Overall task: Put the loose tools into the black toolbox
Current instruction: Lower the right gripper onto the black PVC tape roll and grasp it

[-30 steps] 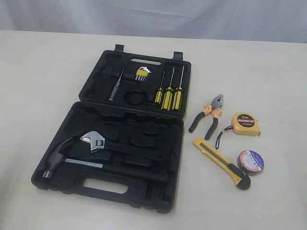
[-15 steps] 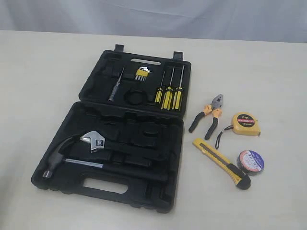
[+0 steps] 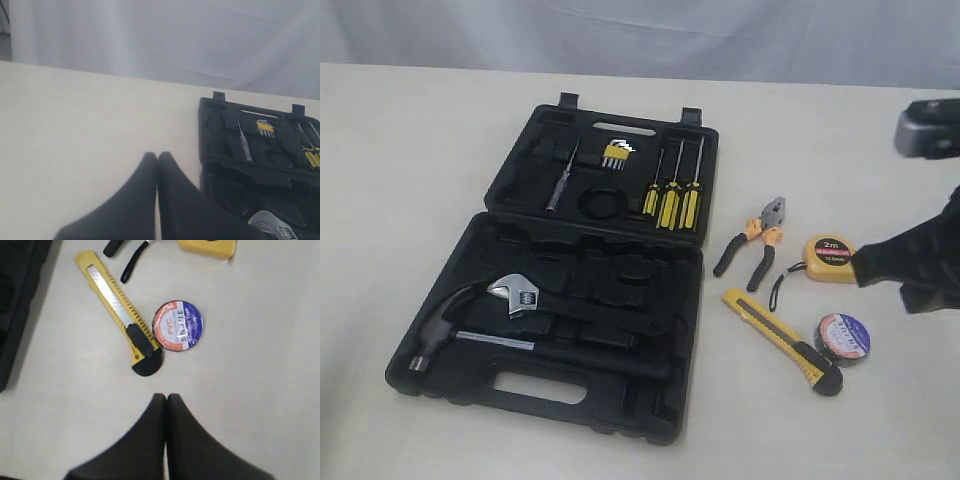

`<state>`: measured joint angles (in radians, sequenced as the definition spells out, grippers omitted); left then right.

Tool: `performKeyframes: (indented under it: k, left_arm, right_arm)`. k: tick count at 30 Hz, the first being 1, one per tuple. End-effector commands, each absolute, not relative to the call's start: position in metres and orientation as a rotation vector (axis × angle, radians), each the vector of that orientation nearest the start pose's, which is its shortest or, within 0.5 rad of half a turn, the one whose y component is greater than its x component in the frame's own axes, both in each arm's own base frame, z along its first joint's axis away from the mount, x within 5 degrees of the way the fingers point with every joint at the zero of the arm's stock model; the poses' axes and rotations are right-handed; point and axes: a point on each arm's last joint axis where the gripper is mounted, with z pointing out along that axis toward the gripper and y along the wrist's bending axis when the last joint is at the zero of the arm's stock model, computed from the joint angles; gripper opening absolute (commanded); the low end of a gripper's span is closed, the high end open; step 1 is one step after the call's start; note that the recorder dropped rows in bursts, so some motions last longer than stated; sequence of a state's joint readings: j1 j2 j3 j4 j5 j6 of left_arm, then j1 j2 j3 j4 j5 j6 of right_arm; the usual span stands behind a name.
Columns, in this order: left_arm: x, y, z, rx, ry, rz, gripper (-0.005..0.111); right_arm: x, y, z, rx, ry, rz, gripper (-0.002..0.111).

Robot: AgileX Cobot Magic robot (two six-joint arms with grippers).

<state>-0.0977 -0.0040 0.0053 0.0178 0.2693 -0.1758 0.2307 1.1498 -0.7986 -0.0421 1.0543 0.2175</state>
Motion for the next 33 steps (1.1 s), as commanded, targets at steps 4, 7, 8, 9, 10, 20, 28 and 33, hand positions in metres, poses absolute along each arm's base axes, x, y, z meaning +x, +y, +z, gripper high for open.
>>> performKeyframes:
  k: [4,7,8,9,10,20,28,33]
  left_arm:
    - [0.055,-0.005,0.189,-0.049,1.755,-0.183,0.000]
    - [0.055,-0.005,0.189,-0.049,1.755,-0.183,0.000]
    - [0.055,-0.005,0.189,-0.049,1.755,-0.183,0.000]
    - [0.055,-0.005,0.189,-0.049,1.755,-0.183,0.000]
    - [0.055,-0.005,0.189,-0.054,1.756,-0.190,0.000]
    - [0.055,-0.005,0.189,-0.053,1.756,-0.189,0.000]
    - [0.055,-0.005,0.189,-0.053,1.756,-0.189,0.000]
    - [0.055,-0.005,0.189,-0.053,1.756,-0.189,0.000]
  right_arm:
    - [0.204,0.044,0.207,-0.013,2.930,0.026,0.000]
    - [0.207,0.045,0.199,-0.011,2.968,0.014,0.000]
    - [0.208,0.045,0.197,-0.011,2.974,0.012,0.000]
    - [0.209,0.045,0.195,-0.011,2.975,0.012,0.001]
    - [0.211,0.046,0.193,-0.012,2.975,0.012,0.004]
    - [0.225,0.049,0.181,0.049,2.921,0.031,0.068]
    - [0.237,0.041,0.152,0.183,2.986,0.005,0.068]
    - [0.241,0.034,0.141,0.227,3.009,-0.008,0.068]
